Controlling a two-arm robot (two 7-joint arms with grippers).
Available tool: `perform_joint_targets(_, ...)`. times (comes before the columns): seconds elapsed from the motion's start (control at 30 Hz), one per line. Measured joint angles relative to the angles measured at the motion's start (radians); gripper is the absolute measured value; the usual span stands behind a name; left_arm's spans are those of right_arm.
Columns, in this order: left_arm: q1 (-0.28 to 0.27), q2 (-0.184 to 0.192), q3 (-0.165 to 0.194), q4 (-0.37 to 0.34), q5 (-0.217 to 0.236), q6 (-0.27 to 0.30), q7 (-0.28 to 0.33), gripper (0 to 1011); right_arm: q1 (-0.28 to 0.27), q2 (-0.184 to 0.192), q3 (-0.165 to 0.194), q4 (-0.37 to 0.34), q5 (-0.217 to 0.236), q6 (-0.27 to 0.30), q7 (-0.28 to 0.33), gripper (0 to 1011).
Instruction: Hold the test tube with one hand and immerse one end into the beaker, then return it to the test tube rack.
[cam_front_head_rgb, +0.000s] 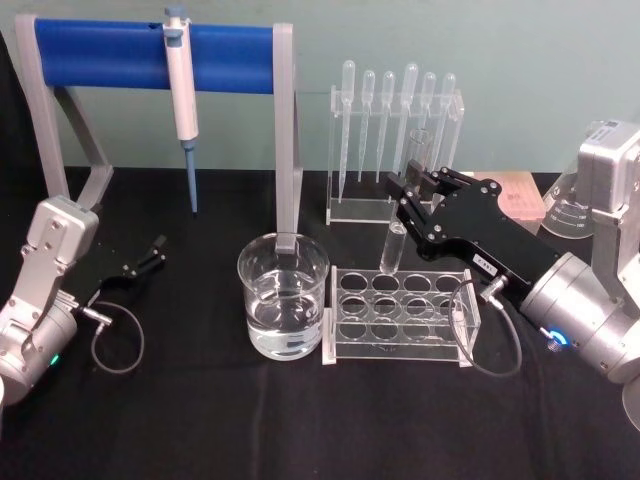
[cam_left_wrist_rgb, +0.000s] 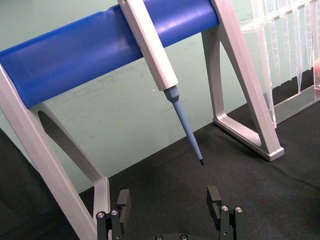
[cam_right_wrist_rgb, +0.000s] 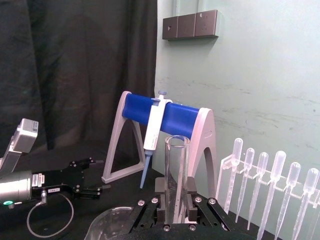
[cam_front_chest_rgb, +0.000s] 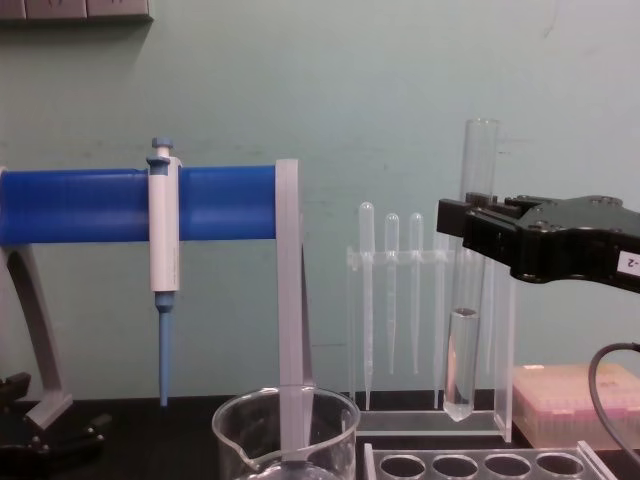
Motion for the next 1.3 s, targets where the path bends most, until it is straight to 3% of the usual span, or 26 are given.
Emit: perform_joint_targets(1.3, 0.0, 0.0, 0.0, 0.0, 0.0, 0.0, 0.0, 1000, 0.0, 0.0, 0.0, 0.0, 0.0, 0.0, 0.0, 225)
